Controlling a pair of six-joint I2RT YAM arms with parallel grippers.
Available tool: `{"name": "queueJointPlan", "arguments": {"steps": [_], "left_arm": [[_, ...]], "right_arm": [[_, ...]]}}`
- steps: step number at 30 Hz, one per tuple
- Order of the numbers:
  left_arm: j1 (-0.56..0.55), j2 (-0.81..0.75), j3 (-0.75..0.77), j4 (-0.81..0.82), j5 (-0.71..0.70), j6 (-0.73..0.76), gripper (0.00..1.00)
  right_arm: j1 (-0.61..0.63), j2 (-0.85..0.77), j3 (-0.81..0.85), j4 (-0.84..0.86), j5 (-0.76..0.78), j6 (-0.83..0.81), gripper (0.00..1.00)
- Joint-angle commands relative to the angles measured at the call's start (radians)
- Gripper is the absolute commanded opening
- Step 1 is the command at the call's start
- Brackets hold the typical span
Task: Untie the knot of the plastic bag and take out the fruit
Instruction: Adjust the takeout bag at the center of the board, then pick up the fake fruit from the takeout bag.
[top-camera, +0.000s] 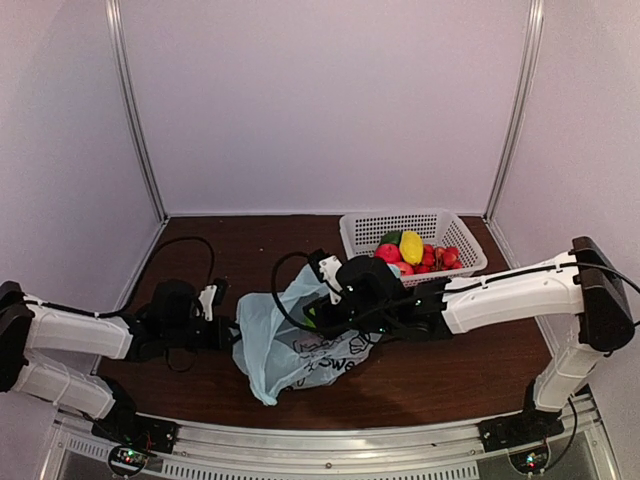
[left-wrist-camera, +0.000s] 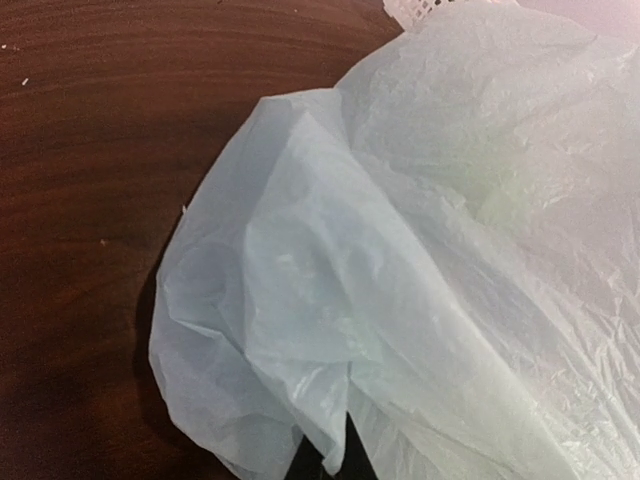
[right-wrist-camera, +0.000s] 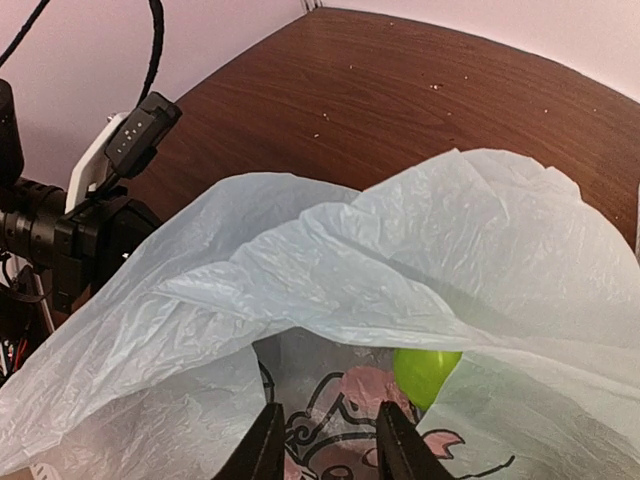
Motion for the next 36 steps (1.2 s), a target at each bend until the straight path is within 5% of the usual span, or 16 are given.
{"name": "queueJointPlan", "arguments": {"steps": [1, 19, 28, 36], "left_arm": [[0.005, -0.017, -0.044, 0.032, 0.049, 0.041, 0.0], [0.005, -0.075, -0.048, -0.019, 0.039, 0.039, 0.0], [0.005, -0.095, -0.051, -0.03, 0.031, 0.035, 0.0], [0.005, -0.09, -0.051, -0.031, 0.023, 0.031, 0.0]], "right_arm": [[0.002, 0.038, 0.003, -0.03, 0.002, -0.028, 0.36], [-0.046, 0.302, 0.323, -0.238, 0.058, -0.13, 0.58], [-0.08, 0.372, 0.36, -0.3, 0.095, -0.143, 0.64], [-0.091, 0.412, 0.363, -0.329, 0.129, -0.147, 0.83]]}}
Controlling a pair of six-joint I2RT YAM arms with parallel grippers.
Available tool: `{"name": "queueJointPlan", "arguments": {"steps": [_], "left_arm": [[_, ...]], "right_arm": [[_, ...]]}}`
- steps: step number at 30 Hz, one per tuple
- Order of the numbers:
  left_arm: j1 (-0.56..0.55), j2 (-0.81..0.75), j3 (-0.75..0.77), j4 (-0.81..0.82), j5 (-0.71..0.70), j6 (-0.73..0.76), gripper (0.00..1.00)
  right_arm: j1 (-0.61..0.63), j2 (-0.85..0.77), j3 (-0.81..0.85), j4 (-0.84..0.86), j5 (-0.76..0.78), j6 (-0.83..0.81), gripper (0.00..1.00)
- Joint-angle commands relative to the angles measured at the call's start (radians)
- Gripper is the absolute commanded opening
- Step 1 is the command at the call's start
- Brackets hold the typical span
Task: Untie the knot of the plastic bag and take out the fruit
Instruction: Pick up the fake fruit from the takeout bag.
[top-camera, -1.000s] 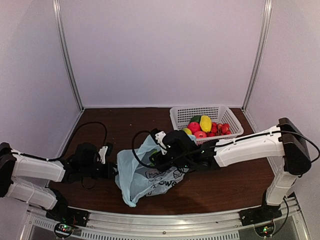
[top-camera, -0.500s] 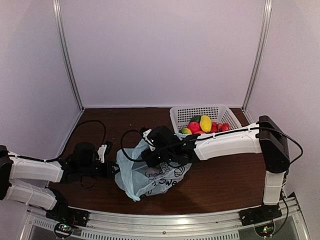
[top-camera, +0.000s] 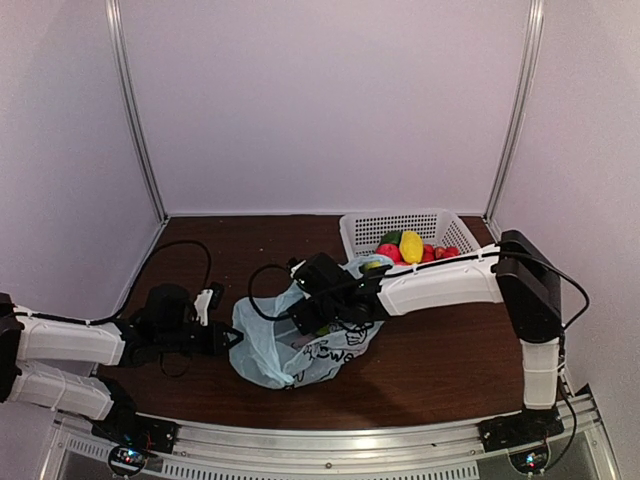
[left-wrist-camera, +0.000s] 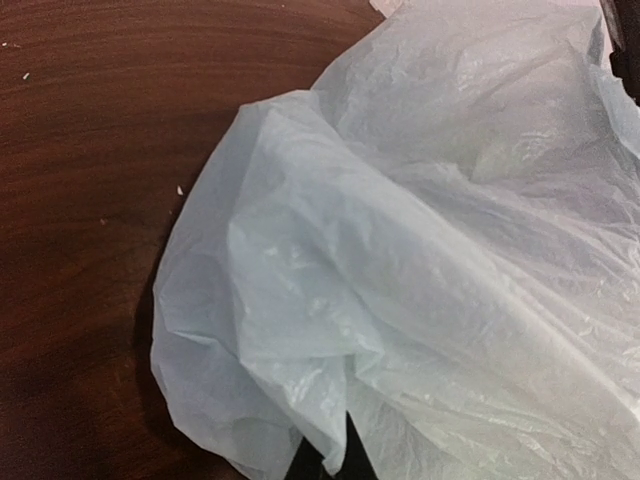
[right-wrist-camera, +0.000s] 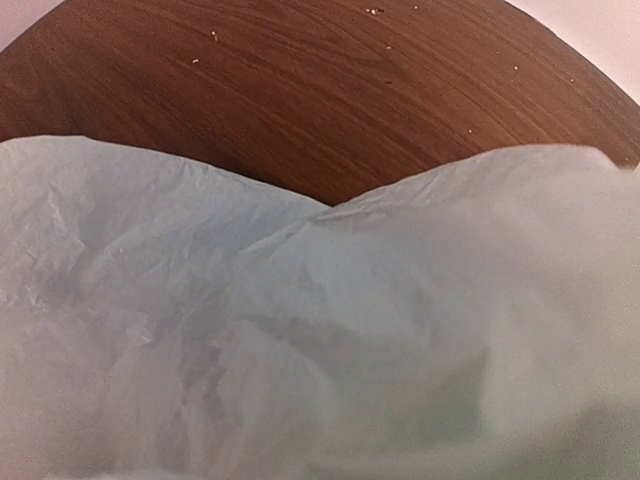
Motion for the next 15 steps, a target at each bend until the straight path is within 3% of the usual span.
{"name": "queueJointPlan", "arguments": {"steps": [1, 7, 13, 15], "left_arm": [[0.005, -0.004, -0.003, 0.008, -0.007, 0.005, 0.0], [0.005, -0.006, 0.0, 0.01, -0.009, 0.003, 0.0], [0.005, -0.006, -0.002, 0.008, -0.012, -0.001, 0.0], [0.005, -0.005, -0.003, 0.008, -0.015, -0.004, 0.0]], "right_arm": [[-0.01, 0.056, 0.017, -0.078, 0.029, 0.005, 0.85], [-0.012, 0.074, 0.03, -0.064, 0.019, 0.01, 0.88], [-0.013, 0.052, 0.025, -0.039, -0.004, 0.02, 0.6], [-0.013, 0.024, 0.016, -0.023, -0.042, 0.019, 0.56]]}}
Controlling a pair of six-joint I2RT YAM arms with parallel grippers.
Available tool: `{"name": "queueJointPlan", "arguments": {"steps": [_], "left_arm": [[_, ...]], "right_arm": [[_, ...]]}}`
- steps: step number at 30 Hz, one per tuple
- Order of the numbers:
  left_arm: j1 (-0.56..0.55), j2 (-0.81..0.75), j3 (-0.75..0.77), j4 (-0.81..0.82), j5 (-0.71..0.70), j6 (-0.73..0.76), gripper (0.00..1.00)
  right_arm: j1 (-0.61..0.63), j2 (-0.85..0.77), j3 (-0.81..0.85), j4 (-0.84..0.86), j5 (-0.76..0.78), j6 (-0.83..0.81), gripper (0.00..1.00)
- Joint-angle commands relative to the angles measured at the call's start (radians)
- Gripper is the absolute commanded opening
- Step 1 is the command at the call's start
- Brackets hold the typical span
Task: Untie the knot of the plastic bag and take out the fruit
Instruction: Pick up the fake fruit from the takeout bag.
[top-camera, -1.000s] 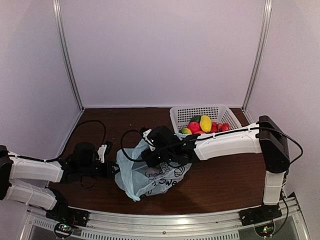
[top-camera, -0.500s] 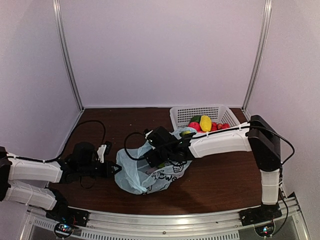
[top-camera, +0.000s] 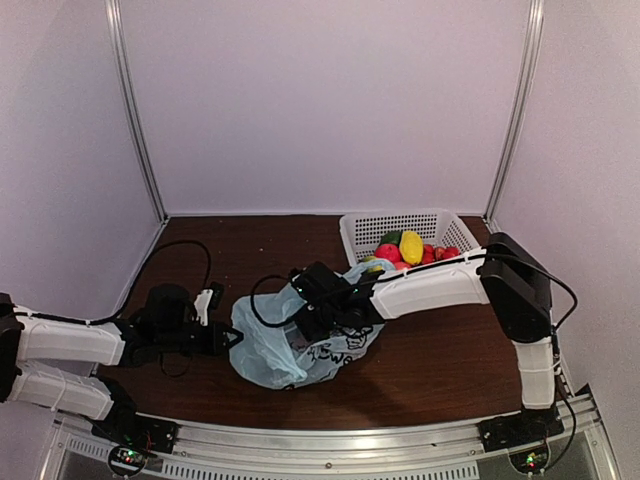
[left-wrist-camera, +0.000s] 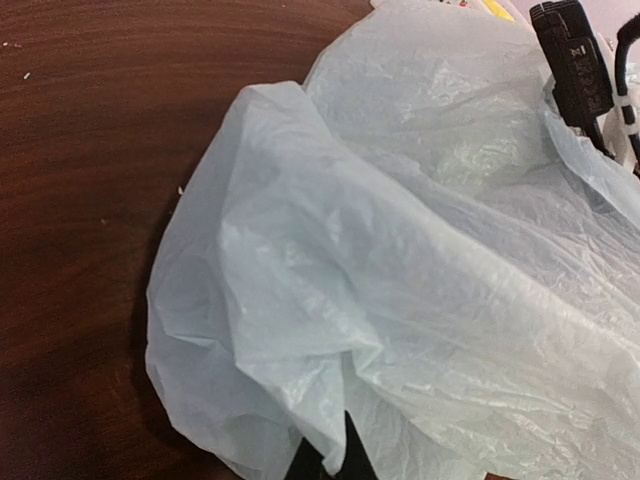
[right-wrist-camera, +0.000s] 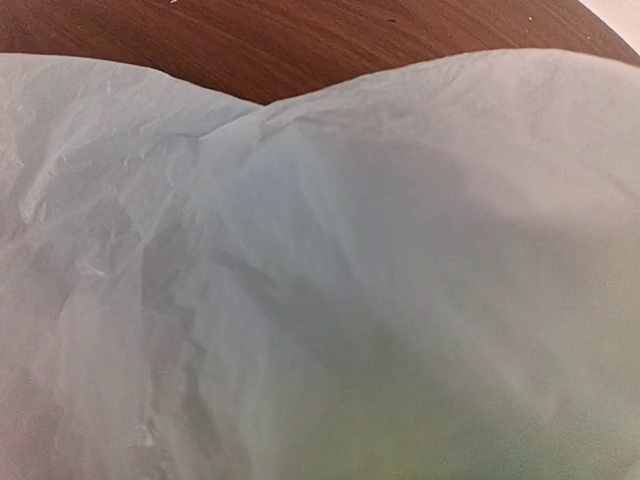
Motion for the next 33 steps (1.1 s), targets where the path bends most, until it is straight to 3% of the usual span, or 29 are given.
{"name": "queueJointPlan", "arguments": {"steps": [1, 16, 26, 28, 32, 33], "left_arm": [[0.005, -0.005, 0.0, 0.008, -0.016, -0.004, 0.0], [0.005, 0.043, 0.059, -0.022, -0.076, -0.069, 0.0], [0.005, 0.057, 0.068, -0.049, -0.111, -0.076, 0.0], [0.005, 0.062, 0.072, -0.071, -0.137, -0.079, 0.0], [0.005, 0.041, 0.117, -0.134, -0.164, -0.047, 0.01], [0.005, 0.028, 0.132, -0.154, -0.168, -0.035, 0.08]], "right_arm": [[-0.006, -0.06, -0.004, 0.032, -0.065, 0.004, 0.55], [-0.006, -0.328, -0.26, 0.399, -0.597, 0.1, 0.53], [-0.006, -0.406, -0.461, 0.915, -0.891, 0.355, 0.57], [-0.007, -0.411, -0.462, 0.909, -0.862, 0.343, 0.57], [-0.006, -0.393, -0.408, 0.682, -0.73, 0.25, 0.57], [-0.006, -0.389, -0.402, 0.648, -0.701, 0.234, 0.57]]}}
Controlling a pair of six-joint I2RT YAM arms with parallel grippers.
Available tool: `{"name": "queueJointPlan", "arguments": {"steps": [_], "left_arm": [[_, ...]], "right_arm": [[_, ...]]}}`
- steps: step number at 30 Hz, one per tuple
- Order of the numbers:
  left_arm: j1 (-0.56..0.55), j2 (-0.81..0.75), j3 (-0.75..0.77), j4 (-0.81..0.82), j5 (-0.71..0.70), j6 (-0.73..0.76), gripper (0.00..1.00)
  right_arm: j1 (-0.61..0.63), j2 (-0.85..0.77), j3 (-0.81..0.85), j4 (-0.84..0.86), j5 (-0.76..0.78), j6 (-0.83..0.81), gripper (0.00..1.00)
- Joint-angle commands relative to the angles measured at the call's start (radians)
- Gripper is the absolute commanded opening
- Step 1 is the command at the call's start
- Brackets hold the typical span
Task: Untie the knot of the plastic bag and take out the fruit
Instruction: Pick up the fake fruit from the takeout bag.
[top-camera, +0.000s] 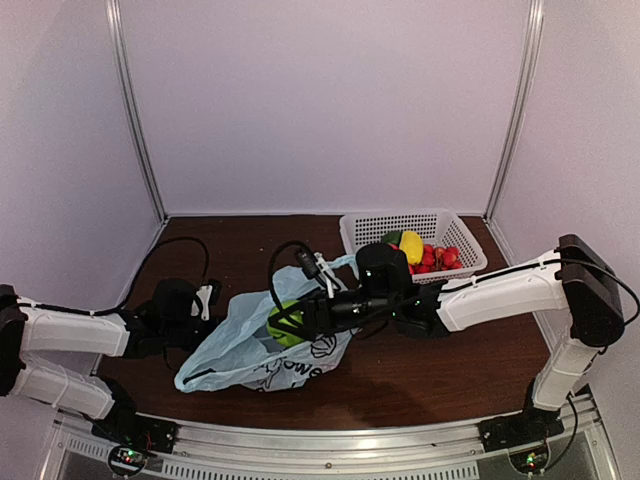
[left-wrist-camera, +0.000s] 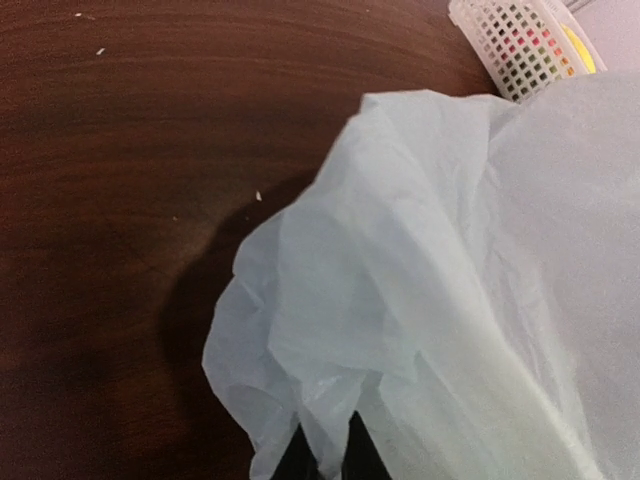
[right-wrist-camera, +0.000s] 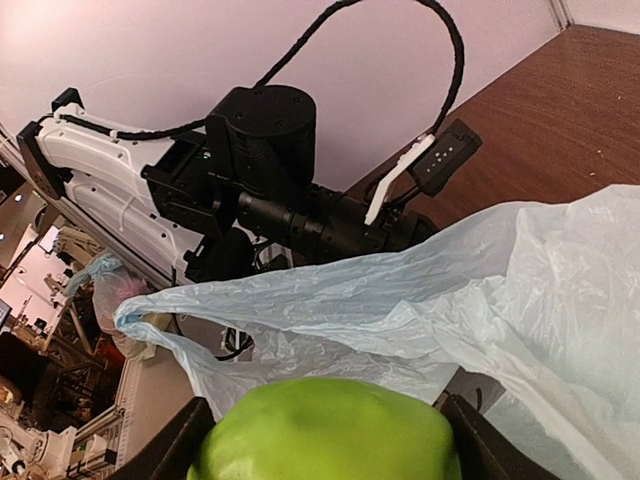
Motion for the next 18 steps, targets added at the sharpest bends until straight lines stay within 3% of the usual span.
{"name": "queueJointPlan", "arguments": {"steps": [1, 3, 8, 10, 13, 18], "left_arm": [[0.005, -0.037, 0.083, -0.085, -0.056, 0.047, 0.23], [0.005, -0.079, 0.115, -0.16, -0.09, 0.069, 0.46], [0.005, -0.29, 0.158, -0.306, -0.18, 0.133, 0.88], [0.003, -0.407, 0.171, -0.321, -0.172, 0.166, 0.95], [0.002, -0.498, 0.197, -0.32, -0.092, 0.199, 0.96], [-0.027, -0.506, 0.275, -0.29, 0.036, 0.217, 0.97]], "right_arm": [[-0.003, -0.005, 0.046, -0.122, 0.12, -0.057, 0.57], [-0.003, -0.002, 0.042, -0.143, 0.153, -0.063, 0.57], [-0.003, 0.009, 0.042, -0.141, 0.176, -0.049, 0.58], [-0.003, 0.017, 0.053, -0.142, 0.174, -0.037, 0.58], [-0.003, 0.022, 0.071, -0.166, 0.194, -0.022, 0.58], [-0.01, 0.026, 0.094, -0.215, 0.234, 0.012, 0.58]]}}
